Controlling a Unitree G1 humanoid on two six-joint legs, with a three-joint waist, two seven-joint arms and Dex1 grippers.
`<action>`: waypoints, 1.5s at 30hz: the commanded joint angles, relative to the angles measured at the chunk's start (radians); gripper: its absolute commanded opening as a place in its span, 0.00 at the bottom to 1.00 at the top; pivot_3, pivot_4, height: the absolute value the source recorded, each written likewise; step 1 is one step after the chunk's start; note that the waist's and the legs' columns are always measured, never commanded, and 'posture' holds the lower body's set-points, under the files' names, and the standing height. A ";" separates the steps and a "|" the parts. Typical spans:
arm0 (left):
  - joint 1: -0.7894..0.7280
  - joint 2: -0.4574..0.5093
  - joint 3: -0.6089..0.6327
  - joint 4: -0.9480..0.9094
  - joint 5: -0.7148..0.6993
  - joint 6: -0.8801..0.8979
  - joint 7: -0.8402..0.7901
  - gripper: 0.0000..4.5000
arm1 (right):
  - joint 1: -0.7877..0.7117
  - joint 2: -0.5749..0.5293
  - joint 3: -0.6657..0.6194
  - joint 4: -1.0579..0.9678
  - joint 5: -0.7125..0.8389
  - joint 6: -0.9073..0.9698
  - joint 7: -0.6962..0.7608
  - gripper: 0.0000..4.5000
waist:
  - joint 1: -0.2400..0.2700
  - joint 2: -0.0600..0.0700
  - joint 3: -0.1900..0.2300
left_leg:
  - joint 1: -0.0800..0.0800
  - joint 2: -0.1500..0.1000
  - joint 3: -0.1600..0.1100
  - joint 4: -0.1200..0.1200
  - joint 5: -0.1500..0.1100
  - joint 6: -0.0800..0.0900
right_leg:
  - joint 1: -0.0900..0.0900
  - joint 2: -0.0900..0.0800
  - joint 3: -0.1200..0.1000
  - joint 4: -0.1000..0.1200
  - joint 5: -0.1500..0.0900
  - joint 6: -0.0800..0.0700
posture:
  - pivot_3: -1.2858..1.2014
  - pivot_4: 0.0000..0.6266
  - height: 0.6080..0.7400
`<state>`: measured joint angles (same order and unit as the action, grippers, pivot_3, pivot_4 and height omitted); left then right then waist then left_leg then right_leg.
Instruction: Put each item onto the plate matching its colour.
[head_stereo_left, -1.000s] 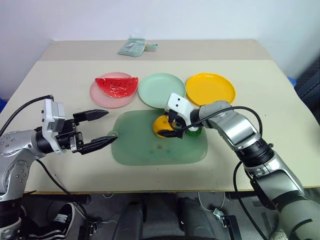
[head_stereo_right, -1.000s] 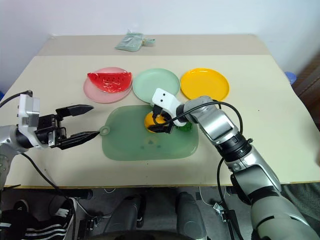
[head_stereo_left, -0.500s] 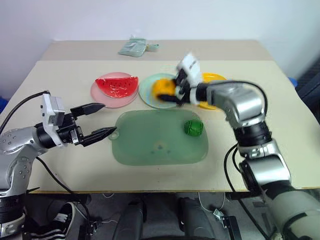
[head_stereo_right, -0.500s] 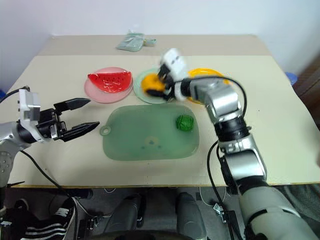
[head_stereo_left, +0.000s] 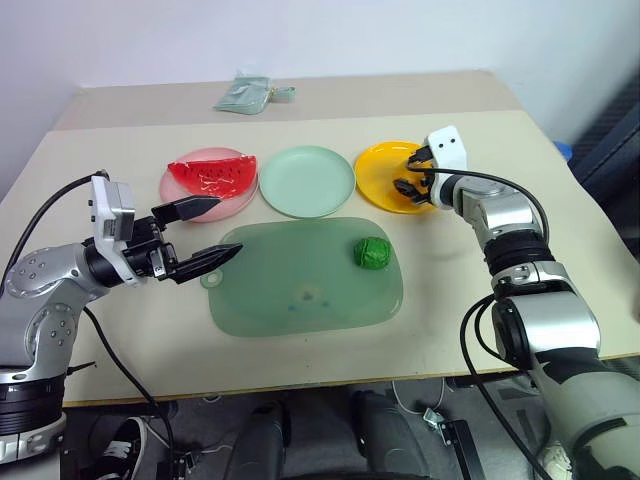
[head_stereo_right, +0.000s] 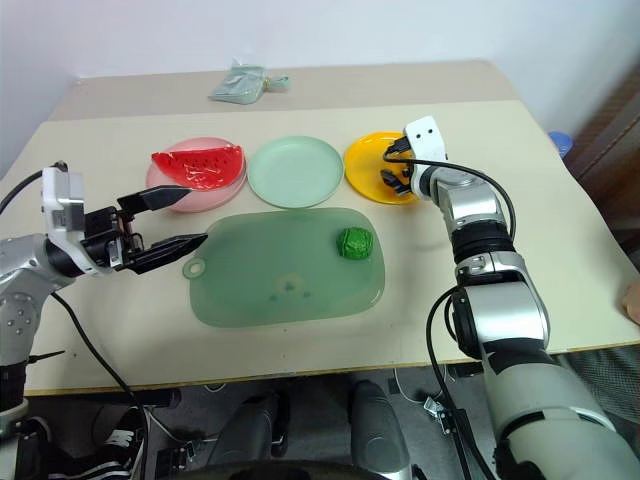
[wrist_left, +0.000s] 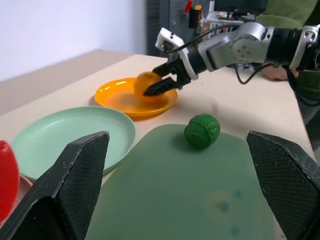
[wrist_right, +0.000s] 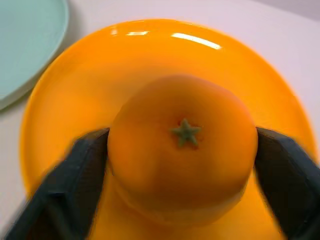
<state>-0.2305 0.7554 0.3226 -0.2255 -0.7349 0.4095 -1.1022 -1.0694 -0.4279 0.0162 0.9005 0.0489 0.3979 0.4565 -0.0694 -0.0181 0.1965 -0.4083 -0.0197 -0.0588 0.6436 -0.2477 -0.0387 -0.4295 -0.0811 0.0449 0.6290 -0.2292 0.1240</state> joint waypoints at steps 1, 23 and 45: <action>0.004 0.010 0.024 -0.033 -0.030 0.005 -0.003 1.00 | -0.034 -0.018 -0.052 -0.053 0.026 -0.050 0.005 1.00 | 0.002 0.000 0.000 | 0.000 0.000 0.000 0.000 0.000 0.000 | 0.000 0.000 0.000 0.000 0.000 0.000 | 0.52 0.24 0.99; 0.064 0.067 -0.012 -0.017 0.048 -0.042 -0.089 1.00 | 0.427 -0.262 0.254 -0.878 0.132 0.125 0.601 1.00 | 0.036 -0.001 -0.001 | 0.001 0.000 0.000 0.004 -0.002 0.004 | 0.003 -0.001 -0.001 0.000 0.000 0.000 | 0.52 0.24 0.99; 0.013 0.047 -0.003 0.088 0.139 -0.025 0.105 1.00 | 0.170 0.037 0.137 -0.671 0.119 0.052 0.366 0.48 | 0.022 0.000 0.000 | 0.001 0.000 -0.001 0.003 -0.002 0.004 | 0.002 0.000 -0.001 0.001 0.000 0.000 | 0.52 0.24 0.99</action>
<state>-0.1973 0.8031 0.3006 -0.1357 -0.5930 0.3683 -1.0316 -0.8449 -0.4318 0.1794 0.2070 0.1706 0.4996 0.8937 -0.0471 -0.0184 0.1962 -0.4074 -0.0196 -0.0594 0.6470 -0.2497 -0.0352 -0.4281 -0.0811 0.0442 0.6303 -0.2294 0.1244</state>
